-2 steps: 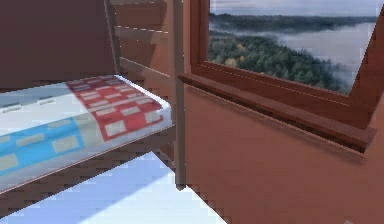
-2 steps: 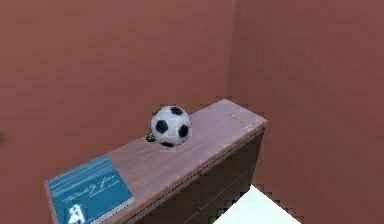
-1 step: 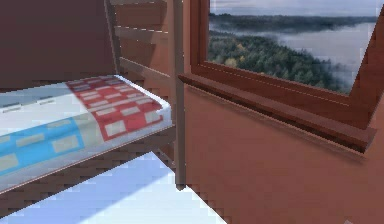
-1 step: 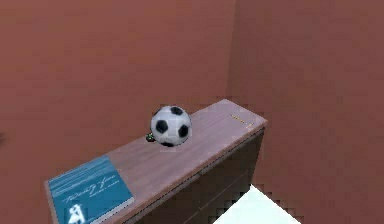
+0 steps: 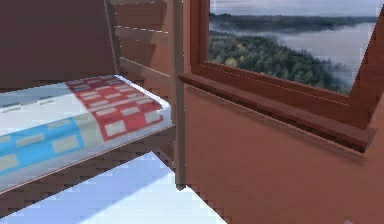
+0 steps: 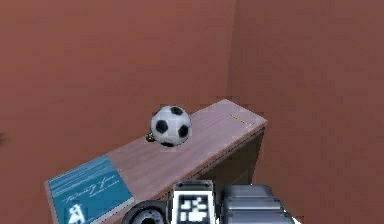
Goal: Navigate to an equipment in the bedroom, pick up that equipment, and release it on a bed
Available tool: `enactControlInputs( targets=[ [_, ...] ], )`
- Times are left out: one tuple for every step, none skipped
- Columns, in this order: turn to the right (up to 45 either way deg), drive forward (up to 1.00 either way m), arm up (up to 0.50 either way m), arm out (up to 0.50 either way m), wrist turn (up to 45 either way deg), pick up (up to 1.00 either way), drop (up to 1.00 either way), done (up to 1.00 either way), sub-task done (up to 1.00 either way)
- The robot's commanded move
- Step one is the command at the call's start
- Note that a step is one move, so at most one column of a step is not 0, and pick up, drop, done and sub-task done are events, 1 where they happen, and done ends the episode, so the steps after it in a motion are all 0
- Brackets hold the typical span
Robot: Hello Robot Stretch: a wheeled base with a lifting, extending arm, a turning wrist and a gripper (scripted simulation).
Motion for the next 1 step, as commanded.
enactControlInputs(
  targets=[
    [0.0,0.00,0.00,0.48,0.0,0.00,0.00,0.00,0.00]
  ],
)
